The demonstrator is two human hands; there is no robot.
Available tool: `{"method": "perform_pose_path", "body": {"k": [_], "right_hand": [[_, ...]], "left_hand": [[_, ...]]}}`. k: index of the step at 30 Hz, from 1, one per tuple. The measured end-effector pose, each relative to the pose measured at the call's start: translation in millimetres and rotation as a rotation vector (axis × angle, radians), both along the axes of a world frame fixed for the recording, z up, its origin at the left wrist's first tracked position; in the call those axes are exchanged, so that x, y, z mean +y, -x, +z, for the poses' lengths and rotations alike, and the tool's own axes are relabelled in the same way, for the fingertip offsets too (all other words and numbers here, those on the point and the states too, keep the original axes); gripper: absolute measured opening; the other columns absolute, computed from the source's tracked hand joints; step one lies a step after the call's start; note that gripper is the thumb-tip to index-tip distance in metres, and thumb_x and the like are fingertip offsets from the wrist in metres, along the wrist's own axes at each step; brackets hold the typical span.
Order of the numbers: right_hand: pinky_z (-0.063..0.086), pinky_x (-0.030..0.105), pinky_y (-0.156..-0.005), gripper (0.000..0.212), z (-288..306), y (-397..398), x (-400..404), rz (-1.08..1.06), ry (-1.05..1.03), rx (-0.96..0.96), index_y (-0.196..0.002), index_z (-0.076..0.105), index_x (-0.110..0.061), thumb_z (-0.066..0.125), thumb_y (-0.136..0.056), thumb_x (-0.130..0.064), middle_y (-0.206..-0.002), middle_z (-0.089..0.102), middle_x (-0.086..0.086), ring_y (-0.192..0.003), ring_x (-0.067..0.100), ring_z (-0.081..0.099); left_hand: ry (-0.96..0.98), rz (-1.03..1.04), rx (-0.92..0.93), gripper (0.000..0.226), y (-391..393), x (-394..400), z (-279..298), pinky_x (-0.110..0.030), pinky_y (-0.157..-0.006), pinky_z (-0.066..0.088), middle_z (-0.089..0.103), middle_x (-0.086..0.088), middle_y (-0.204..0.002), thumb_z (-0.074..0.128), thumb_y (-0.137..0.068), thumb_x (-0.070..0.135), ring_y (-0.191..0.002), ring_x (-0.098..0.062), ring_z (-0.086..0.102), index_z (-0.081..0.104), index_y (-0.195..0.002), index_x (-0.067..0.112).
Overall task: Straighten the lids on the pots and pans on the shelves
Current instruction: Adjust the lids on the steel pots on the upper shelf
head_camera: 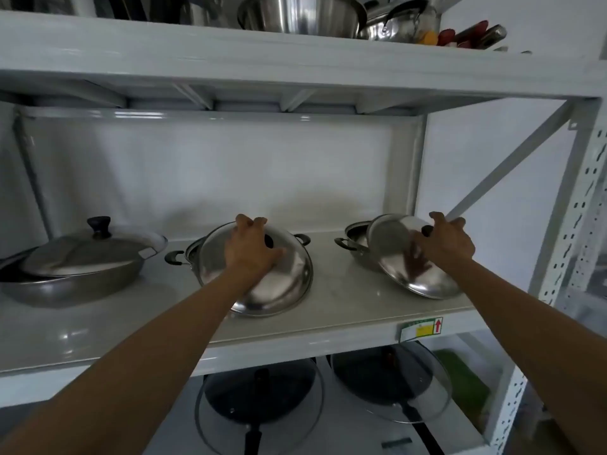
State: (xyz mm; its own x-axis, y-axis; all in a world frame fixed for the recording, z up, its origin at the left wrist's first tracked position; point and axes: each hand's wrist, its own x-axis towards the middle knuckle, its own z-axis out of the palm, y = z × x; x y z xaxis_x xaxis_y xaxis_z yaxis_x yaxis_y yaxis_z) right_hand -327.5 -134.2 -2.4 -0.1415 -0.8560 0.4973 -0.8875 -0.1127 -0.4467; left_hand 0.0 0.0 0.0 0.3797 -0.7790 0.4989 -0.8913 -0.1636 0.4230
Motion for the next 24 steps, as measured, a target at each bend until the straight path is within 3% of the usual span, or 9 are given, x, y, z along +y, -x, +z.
{"method": "perform_pose_path", "body": {"k": [4, 9, 24], "right_hand": [[0.051, 0.049, -0.083, 0.068, -11, 5, -13, -0.013, -0.082, 0.003, -0.136, 0.038, -0.015, 0.057, -0.086, -0.056, -0.121, 0.044, 0.021, -0.101, 0.044, 0.058], [0.051, 0.042, -0.074, 0.046, -23, 5, -27, 0.015, -0.002, -0.087, -0.122, 0.045, -0.006, 0.060, -0.091, -0.037, -0.114, 0.049, 0.022, -0.087, 0.041, 0.061], [0.049, 0.047, -0.084, 0.039, -13, 0, -34, 0.070, 0.054, -0.069, -0.122, 0.049, 0.001, 0.048, -0.098, -0.031, -0.118, 0.044, 0.026, -0.093, 0.045, 0.059]], "left_hand": [[-0.016, 0.062, -0.087, 0.067, -4, -1, -2, -0.046, -0.085, 0.054, 0.041, -0.012, -0.128, 0.076, -0.072, 0.042, -0.110, -0.034, 0.055, 0.052, -0.128, 0.015], [0.002, 0.095, -0.100, 0.054, -8, -3, -8, -0.045, -0.078, 0.055, 0.049, -0.014, -0.119, 0.072, -0.077, 0.042, -0.096, -0.035, 0.060, 0.056, -0.116, 0.009], [0.118, 0.031, -0.010, 0.038, -12, -15, -4, -0.037, -0.073, 0.048, 0.056, -0.017, -0.106, 0.074, -0.077, 0.028, -0.084, -0.034, 0.060, 0.063, -0.104, 0.003]]}}
